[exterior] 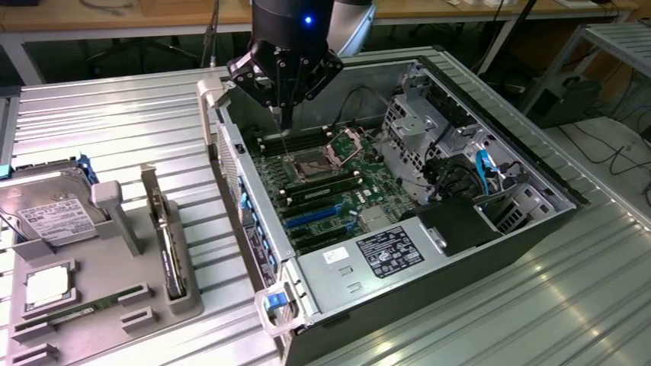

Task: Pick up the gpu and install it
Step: 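Reach for the gpu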

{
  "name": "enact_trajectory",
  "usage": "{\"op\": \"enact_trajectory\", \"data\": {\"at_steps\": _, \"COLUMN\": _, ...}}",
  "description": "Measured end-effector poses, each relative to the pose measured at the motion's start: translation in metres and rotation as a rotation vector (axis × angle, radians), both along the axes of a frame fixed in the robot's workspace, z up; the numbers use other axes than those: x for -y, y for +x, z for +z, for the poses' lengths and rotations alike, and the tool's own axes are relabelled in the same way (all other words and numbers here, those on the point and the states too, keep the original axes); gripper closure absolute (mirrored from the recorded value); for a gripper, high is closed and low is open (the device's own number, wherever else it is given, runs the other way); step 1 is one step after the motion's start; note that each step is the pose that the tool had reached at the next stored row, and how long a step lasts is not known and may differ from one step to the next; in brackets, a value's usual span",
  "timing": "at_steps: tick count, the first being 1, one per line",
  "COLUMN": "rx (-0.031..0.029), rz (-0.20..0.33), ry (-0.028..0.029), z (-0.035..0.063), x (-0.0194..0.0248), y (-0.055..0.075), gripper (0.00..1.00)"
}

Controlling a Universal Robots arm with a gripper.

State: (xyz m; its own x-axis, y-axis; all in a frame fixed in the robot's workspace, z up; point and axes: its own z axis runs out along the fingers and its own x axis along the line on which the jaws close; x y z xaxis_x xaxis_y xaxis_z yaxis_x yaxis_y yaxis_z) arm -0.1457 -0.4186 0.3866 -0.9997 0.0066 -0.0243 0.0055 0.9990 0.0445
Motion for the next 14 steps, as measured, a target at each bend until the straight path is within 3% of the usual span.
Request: {"op": "enact_trajectory", "data": {"at_steps": 14, "rx": 0.0001, "rz": 0.001, "ry": 0.0, "z": -0.0014, "x": 0.0037, "y": -0.0026, "gripper": 0.89}}
